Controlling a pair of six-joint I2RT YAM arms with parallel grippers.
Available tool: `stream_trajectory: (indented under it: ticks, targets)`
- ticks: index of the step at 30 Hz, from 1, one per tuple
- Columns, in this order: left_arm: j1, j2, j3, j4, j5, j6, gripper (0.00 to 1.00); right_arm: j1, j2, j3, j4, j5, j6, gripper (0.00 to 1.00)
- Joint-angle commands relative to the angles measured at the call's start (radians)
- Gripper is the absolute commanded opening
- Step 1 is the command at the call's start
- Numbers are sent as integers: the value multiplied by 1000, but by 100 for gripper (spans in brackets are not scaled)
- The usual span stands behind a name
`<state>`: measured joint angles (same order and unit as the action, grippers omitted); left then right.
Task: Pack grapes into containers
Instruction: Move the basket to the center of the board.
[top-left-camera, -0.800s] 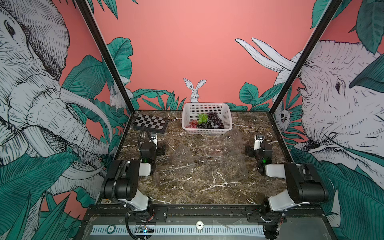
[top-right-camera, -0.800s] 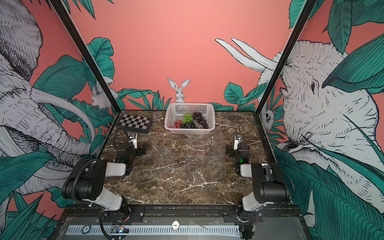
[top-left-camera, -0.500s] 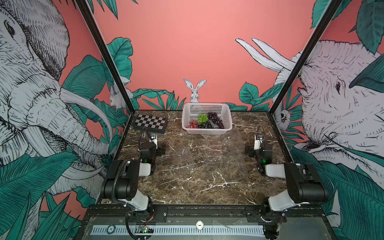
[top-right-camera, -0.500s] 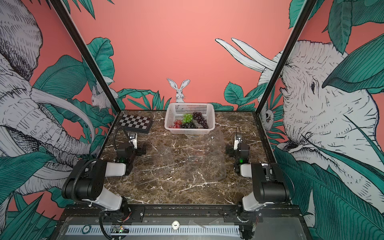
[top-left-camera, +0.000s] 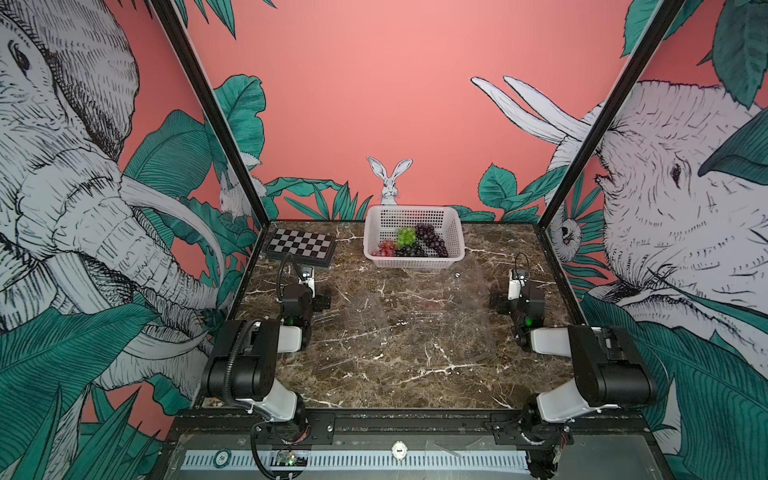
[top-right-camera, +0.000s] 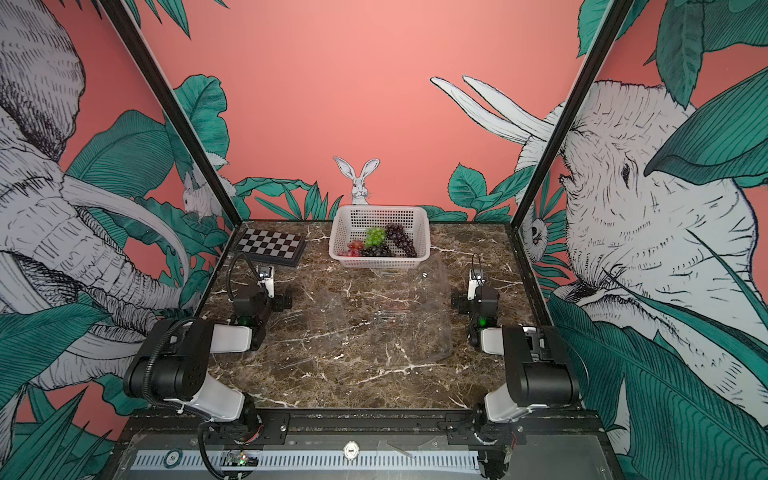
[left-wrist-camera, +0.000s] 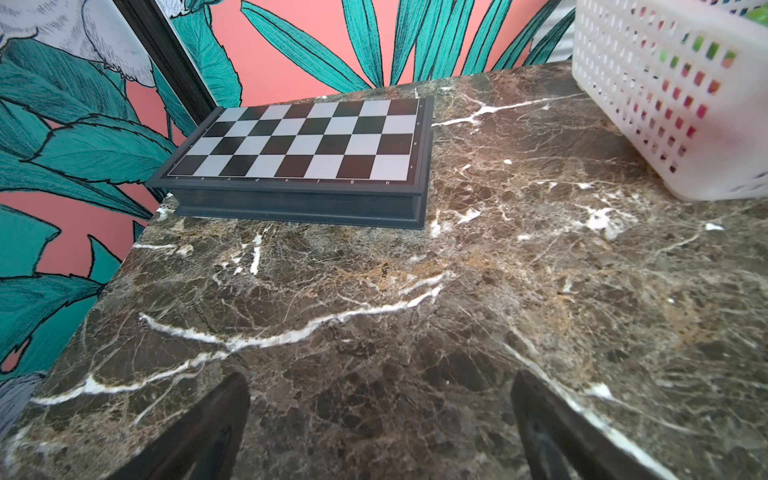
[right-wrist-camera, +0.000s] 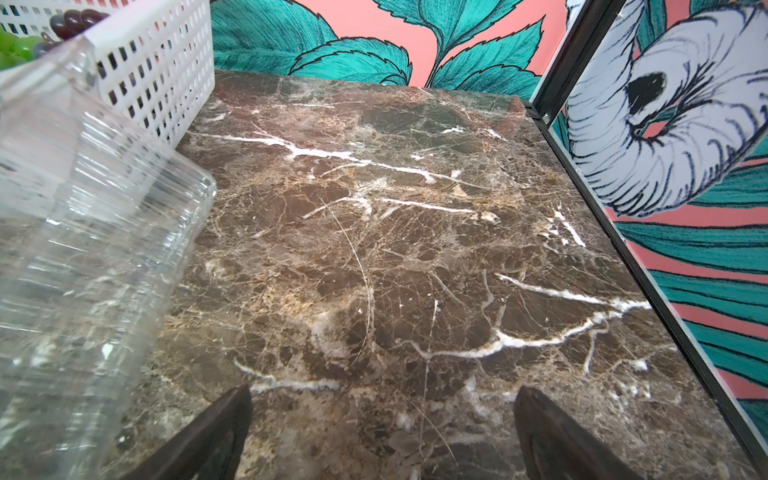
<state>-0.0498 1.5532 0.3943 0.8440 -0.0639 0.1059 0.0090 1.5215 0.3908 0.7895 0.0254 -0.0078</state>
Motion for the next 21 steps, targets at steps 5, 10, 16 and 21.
stream_trajectory:
  ticks: [5, 10, 16, 21]
  targets:
    - [0, 1, 23, 20, 4, 8, 100, 6, 7, 21, 38, 10, -4, 98]
    - [2, 2, 24, 17, 9, 7, 100, 7, 8, 19, 37, 11, -4, 98]
    - [5, 1, 23, 18, 15, 5, 100, 7, 8, 21, 36, 10, -3, 98]
    - [5, -90, 68, -131, -56, -17, 99, 7, 5, 24, 49, 61, 14, 98]
